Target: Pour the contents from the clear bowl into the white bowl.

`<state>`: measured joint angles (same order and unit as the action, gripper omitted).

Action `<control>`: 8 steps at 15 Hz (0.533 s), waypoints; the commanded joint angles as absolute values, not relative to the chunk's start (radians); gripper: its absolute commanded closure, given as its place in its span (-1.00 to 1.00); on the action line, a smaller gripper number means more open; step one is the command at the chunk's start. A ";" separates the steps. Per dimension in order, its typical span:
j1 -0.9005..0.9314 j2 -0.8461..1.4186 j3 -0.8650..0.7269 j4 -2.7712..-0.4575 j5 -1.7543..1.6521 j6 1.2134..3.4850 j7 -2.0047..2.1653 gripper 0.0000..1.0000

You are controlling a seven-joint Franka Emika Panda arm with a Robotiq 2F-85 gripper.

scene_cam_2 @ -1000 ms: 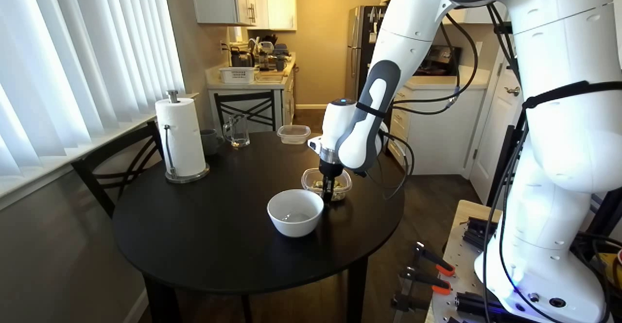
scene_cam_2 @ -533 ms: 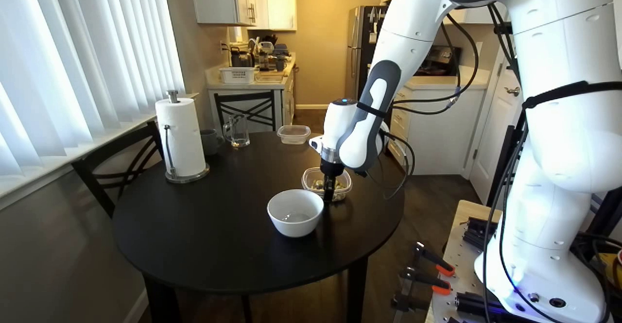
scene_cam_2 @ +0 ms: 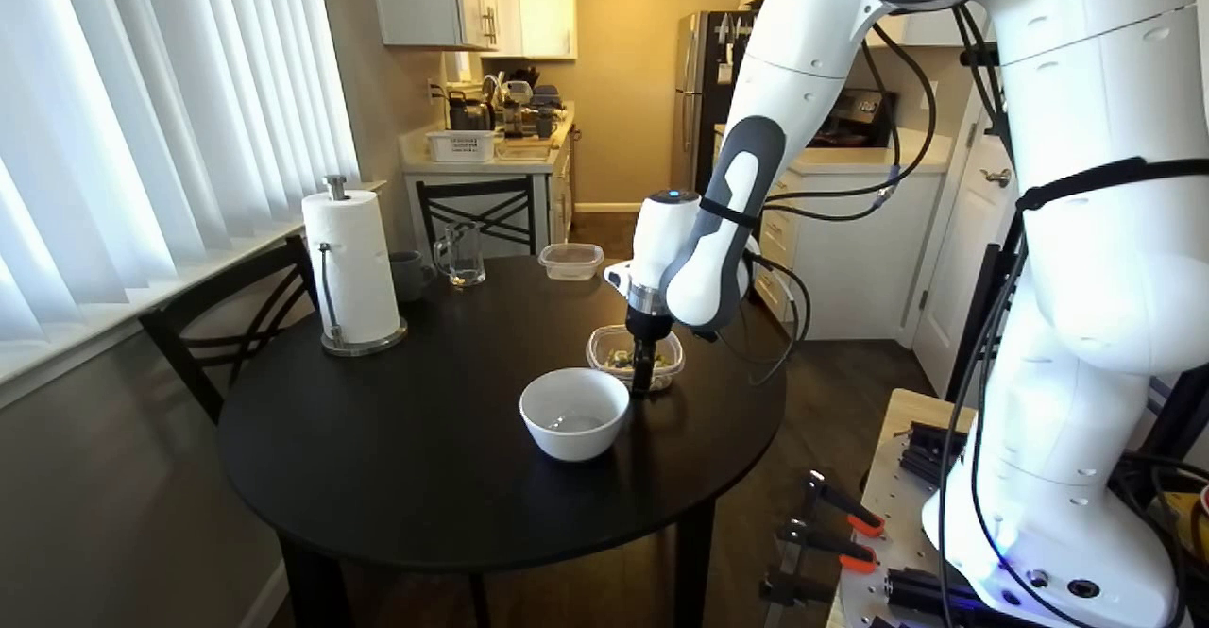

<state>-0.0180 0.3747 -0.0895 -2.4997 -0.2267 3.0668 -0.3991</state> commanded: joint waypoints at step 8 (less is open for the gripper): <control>0.026 0.292 -0.156 -2.603 -0.303 3.131 -0.333 0.06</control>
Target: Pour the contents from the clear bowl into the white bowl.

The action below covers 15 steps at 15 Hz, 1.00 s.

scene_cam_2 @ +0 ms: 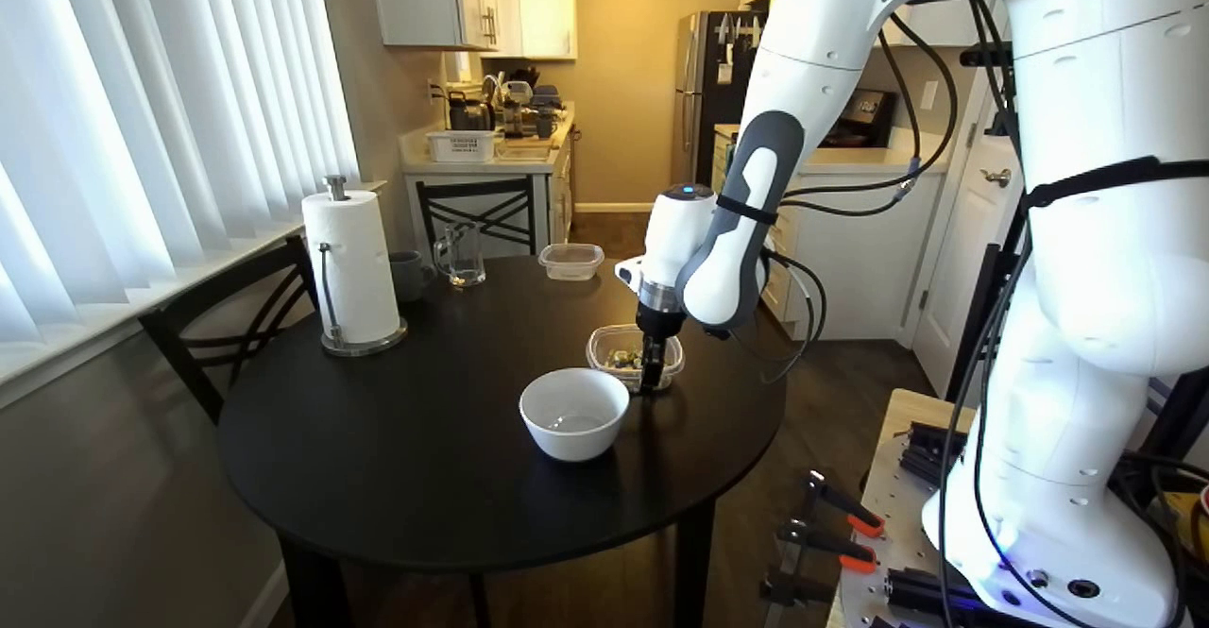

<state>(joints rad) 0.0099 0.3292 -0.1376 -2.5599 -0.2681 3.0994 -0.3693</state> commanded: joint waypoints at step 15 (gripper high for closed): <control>0.334 0.134 -0.496 -2.726 -0.325 3.200 -0.261 0.89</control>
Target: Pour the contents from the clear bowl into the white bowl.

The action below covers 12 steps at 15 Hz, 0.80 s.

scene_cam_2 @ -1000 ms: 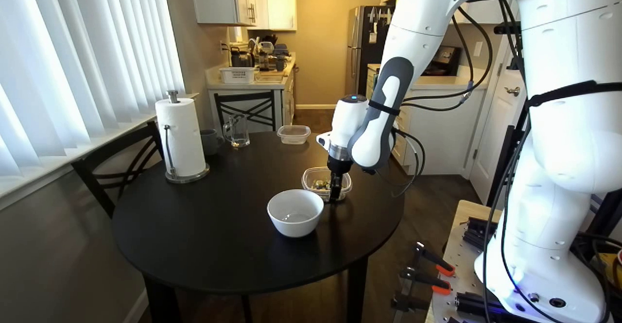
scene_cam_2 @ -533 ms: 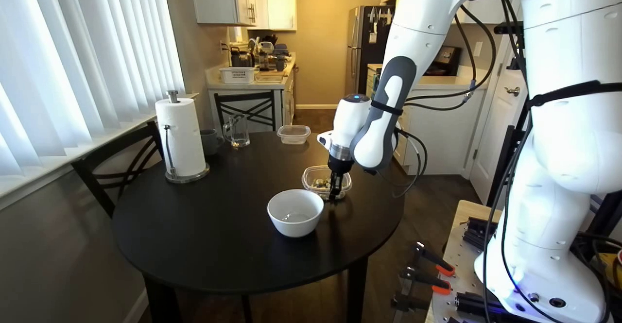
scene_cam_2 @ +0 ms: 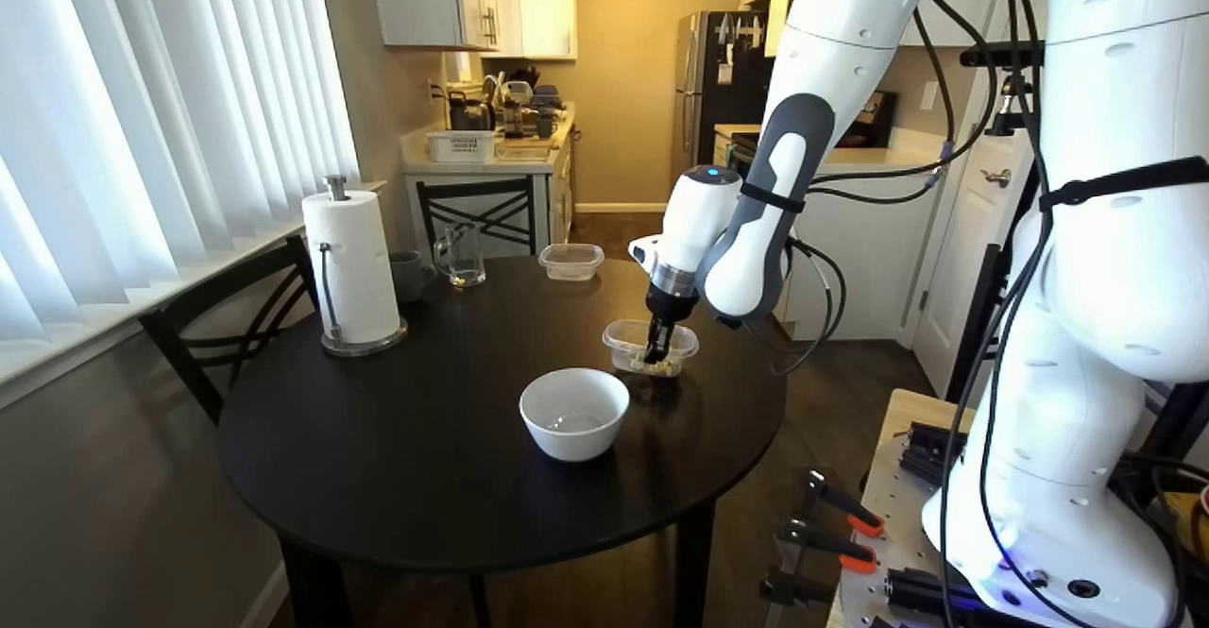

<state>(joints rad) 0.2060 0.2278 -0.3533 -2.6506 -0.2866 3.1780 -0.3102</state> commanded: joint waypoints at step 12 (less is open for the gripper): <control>1.024 0.075 -1.089 -2.737 -0.587 3.271 -0.156 0.89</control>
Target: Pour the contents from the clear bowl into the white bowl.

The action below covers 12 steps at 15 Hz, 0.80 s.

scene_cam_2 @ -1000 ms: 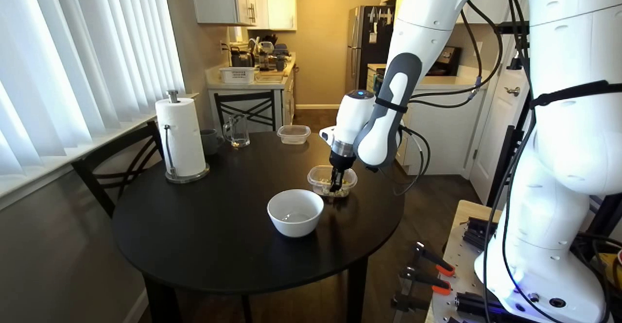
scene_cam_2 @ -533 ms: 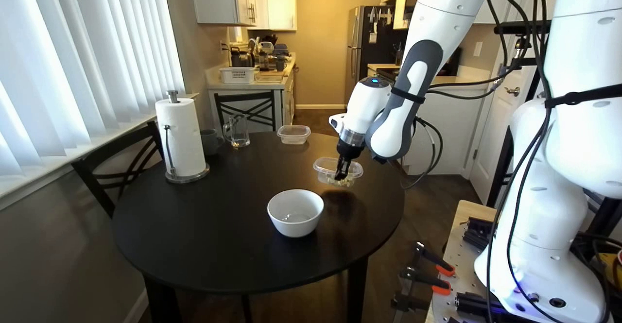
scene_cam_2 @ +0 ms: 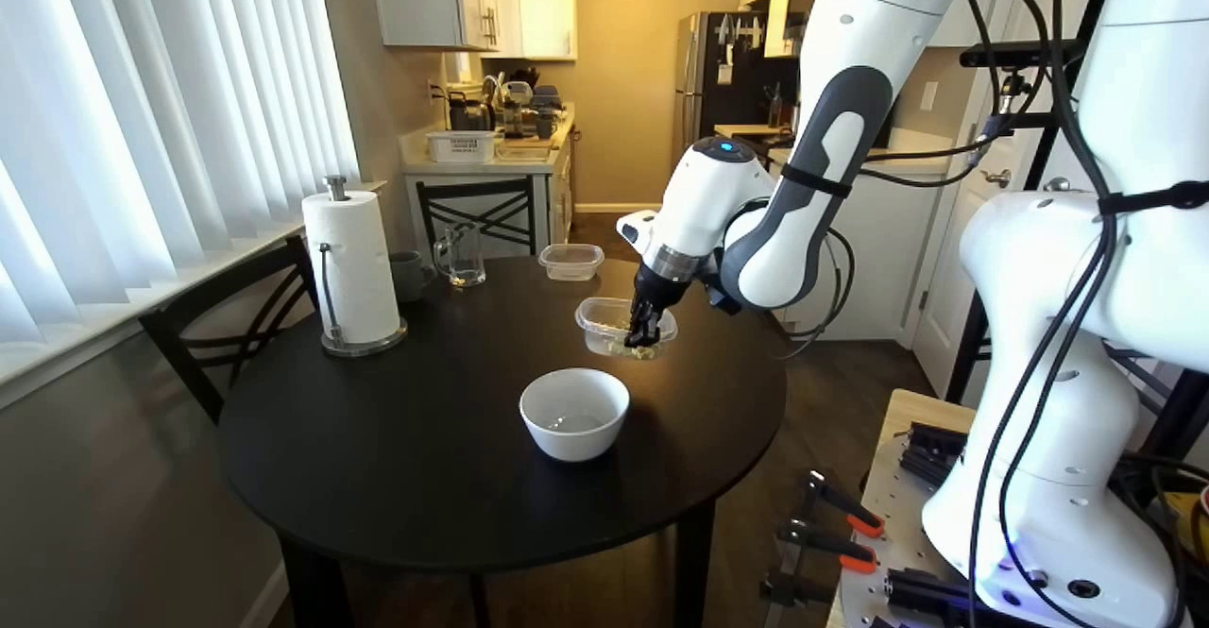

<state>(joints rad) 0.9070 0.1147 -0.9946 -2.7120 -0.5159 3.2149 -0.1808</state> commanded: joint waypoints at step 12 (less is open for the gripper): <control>1.224 -0.233 -1.121 -2.781 -0.870 3.307 -0.121 0.89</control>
<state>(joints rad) 1.2113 -0.0457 -1.1185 -2.7809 -0.6884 3.3924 -0.1796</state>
